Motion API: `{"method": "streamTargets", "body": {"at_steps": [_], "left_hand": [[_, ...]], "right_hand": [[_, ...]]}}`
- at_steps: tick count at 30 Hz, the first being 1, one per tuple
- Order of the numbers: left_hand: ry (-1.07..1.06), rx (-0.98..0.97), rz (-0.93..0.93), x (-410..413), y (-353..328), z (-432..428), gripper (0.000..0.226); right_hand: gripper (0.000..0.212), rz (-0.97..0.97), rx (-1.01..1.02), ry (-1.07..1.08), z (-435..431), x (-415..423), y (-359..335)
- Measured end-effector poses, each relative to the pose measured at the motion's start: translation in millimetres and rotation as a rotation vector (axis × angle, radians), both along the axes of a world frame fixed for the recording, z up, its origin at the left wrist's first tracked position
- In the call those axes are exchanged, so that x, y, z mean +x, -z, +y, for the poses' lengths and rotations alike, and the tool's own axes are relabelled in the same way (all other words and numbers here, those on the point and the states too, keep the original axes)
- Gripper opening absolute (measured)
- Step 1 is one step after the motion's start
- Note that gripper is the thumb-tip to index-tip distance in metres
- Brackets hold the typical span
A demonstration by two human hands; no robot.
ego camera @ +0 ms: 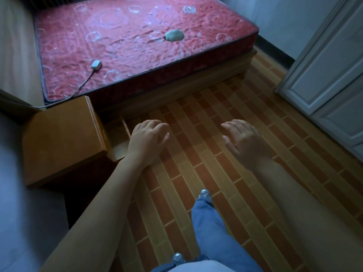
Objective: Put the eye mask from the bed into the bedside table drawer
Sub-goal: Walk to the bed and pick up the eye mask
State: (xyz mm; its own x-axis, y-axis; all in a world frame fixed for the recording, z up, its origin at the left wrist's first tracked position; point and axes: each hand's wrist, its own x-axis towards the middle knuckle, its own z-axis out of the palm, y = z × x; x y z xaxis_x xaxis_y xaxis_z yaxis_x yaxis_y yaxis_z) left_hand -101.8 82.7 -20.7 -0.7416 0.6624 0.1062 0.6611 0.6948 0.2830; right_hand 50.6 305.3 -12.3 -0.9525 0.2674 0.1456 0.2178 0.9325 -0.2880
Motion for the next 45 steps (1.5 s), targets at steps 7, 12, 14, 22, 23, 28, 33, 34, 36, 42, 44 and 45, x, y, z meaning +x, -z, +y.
{"method": "streamTargets", "body": {"at_steps": [7,12,14,22,23,28,33,34,36,42,44,45], "left_hand": [[-0.105,0.084,-0.049,-61.2,-19.1,91.1,0.035],[-0.155,0.110,-0.068,-101.2,-31.1,139.2,0.036],[-0.161,0.118,-0.063,-117.7,-33.9,153.5,0.036],[-0.162,0.145,-0.055,-209.6,-29.5,202.9,0.036],[-0.158,0.144,-0.051,-225.6,-28.1,208.7,0.036],[-0.186,0.119,-0.069,-319.1,-27.9,234.7,0.040],[-0.131,0.100,-0.098,-405.9,-29.8,265.0,0.040],[-0.118,0.098,-0.100,-421.2,-30.4,272.3,0.039],[-0.106,0.102,-0.107,-448.1,-31.6,287.6,0.038],[-0.072,0.103,-0.101,-518.1,-27.3,328.5,0.037],[-0.079,0.096,-0.096,-542.8,-22.9,341.2,0.038],[-0.084,0.094,-0.091,-555.5,-20.7,348.3,0.038]], "right_hand": [[0.040,0.007,-0.030,0.008,89.9,-70.4,-12.0],[0.038,0.039,-0.054,0.005,139.9,-127.1,-26.0],[0.037,0.049,-0.059,0.003,152.7,-147.2,-28.8],[0.037,0.068,-0.040,-0.023,197.2,-240.2,-26.9],[0.037,0.064,-0.033,-0.026,203.7,-255.1,-26.2],[0.038,0.035,-0.005,0.012,238.1,-339.0,-28.8],[0.038,0.031,-0.008,0.049,266.3,-415.0,-34.2],[0.038,0.032,-0.012,0.060,271.6,-427.6,-35.1],[0.037,0.032,-0.021,0.078,282.3,-450.3,-35.5],[0.038,0.031,-0.042,0.090,318.4,-519.5,-32.6],[0.037,0.036,-0.045,0.080,334.8,-547.0,-29.3],[0.037,0.037,-0.046,0.071,343.7,-561.8,-27.2]]}}
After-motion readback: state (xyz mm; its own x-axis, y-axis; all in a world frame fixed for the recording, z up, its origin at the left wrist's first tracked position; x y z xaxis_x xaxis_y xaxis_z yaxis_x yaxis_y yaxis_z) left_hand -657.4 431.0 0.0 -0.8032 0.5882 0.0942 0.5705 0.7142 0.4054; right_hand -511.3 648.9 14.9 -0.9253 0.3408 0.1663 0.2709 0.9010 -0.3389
